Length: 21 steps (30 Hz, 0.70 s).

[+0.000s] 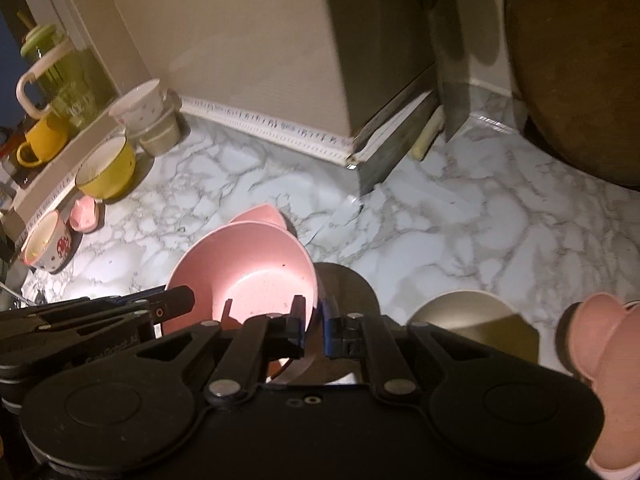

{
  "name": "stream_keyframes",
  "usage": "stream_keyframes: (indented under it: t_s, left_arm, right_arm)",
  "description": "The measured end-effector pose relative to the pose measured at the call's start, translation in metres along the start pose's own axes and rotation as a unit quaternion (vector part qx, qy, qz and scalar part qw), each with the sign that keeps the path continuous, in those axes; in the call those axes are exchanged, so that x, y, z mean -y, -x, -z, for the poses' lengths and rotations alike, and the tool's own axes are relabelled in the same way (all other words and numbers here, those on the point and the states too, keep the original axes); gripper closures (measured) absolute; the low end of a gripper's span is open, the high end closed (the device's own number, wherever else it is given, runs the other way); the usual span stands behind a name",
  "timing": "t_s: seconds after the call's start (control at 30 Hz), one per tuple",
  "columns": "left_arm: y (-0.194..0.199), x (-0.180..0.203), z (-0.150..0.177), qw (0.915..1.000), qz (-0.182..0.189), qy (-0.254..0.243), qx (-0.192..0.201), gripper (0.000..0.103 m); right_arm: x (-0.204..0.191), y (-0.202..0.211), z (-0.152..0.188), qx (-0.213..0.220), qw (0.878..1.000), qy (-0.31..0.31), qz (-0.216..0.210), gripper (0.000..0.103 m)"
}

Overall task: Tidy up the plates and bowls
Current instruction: 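Carry the pink bowl over and lower it into the cream bowl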

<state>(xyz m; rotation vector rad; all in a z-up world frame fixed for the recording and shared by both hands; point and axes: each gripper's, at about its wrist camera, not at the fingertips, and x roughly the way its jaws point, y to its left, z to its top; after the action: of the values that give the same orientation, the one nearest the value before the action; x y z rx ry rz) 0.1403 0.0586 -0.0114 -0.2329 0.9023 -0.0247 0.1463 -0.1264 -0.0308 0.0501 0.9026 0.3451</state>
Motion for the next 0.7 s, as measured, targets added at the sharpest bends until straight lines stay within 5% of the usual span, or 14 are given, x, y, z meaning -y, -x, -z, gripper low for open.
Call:
stream_keyframes:
  t_s: [0.7]
  left_arm:
    - [0.000, 0.094, -0.008, 0.9949, 0.066, -0.076, -0.002, 0.094]
  right_arm:
    - [0.083, 0.061, 0.014, 0.033, 0.996, -0.073, 0.041, 0.096]
